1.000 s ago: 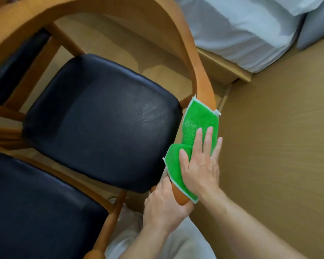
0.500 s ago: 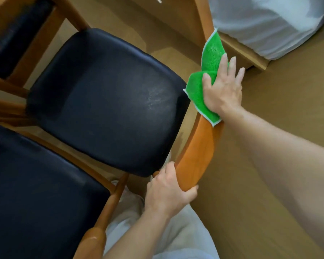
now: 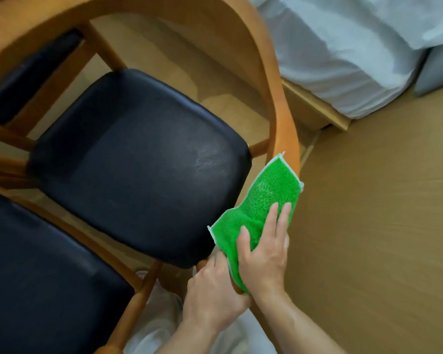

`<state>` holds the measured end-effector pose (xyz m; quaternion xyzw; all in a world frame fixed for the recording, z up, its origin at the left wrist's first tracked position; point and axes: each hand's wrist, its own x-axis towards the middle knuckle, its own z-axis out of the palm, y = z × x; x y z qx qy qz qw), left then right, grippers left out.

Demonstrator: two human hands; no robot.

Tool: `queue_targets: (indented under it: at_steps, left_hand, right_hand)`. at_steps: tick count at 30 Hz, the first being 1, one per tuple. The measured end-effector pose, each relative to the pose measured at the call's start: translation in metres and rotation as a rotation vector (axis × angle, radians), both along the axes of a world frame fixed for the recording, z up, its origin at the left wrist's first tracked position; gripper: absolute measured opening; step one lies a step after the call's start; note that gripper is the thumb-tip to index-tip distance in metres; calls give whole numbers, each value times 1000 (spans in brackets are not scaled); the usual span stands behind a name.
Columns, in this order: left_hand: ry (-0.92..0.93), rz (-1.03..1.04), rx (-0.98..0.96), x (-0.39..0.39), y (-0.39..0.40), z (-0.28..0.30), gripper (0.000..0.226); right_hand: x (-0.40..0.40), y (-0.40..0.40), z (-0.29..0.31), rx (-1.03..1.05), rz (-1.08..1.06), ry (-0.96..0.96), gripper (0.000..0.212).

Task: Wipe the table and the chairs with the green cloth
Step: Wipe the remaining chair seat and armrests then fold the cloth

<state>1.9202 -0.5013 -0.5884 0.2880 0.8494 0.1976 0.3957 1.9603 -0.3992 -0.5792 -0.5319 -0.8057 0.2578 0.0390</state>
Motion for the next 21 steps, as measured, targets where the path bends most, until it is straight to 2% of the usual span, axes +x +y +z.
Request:
queue_targets:
  at_steps: [5,11,13,17,21]
  left_hand:
    - [-13,21,-6,1,0,-5,69]
    - [5,-21,-28,4,-2,-10,88]
    - [14,-34,-45,5,-2,-12,93]
    - [26,-29,-51,7,-3,-14,93]
    - [51,-8,-70,7,-1,-11,92]
  right_hand:
    - [-3,21,0,-2,-39,50,84]
    - [-22,95,-5,-58,-125,112,85]
    - [-37,127,-4,-69,-111,107,78]
    - [-84,183,-6,11,-37,-1,52]
    - [-124,203,-11,161,-36,-175,51]
